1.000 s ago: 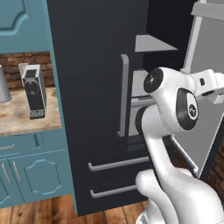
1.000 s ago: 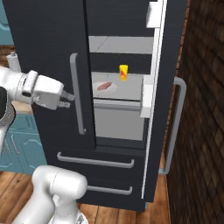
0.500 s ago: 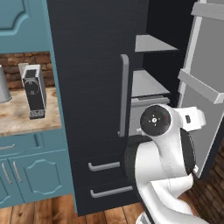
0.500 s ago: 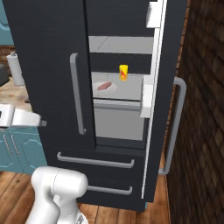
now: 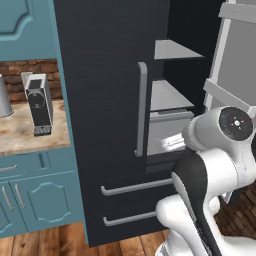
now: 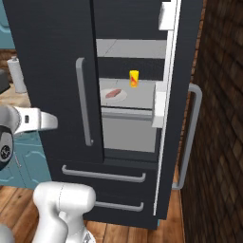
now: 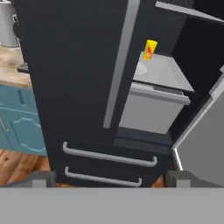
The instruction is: Retrieve the steak from the fridge and place it on the saucepan with marinade on the stove.
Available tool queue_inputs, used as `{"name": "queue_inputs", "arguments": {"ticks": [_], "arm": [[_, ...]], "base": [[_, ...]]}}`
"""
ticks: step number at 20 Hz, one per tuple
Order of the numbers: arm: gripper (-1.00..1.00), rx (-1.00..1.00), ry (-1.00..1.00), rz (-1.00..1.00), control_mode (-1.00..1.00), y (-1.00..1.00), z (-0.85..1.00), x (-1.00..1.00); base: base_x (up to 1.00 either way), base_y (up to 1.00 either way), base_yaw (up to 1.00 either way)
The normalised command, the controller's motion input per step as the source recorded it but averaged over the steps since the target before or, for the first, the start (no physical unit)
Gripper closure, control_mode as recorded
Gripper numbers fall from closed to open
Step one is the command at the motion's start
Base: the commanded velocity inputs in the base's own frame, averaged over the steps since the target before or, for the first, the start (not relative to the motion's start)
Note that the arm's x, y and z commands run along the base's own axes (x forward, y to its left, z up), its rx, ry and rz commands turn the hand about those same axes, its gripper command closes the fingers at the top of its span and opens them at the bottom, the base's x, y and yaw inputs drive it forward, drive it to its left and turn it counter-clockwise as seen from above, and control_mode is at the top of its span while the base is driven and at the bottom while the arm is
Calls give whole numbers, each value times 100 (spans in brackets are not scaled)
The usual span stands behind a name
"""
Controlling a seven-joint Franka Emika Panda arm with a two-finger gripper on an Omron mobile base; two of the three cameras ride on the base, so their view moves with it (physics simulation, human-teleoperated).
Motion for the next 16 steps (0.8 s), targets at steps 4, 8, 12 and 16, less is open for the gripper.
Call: {"name": "queue_inputs", "arguments": {"ticks": [4, 8, 12, 16], "arm": [[-100, 13, -6, 19, -100, -8, -12, 84], [-100, 7, -3, 1, -100, -1, -12, 86], [-100, 7, -4, -2, -100, 0, -8, 66], [-100, 8, -2, -11, -100, 0, 19, 45]], "base": [[0, 0, 0], [0, 0, 0], [0, 0, 0], [0, 0, 0]]}}
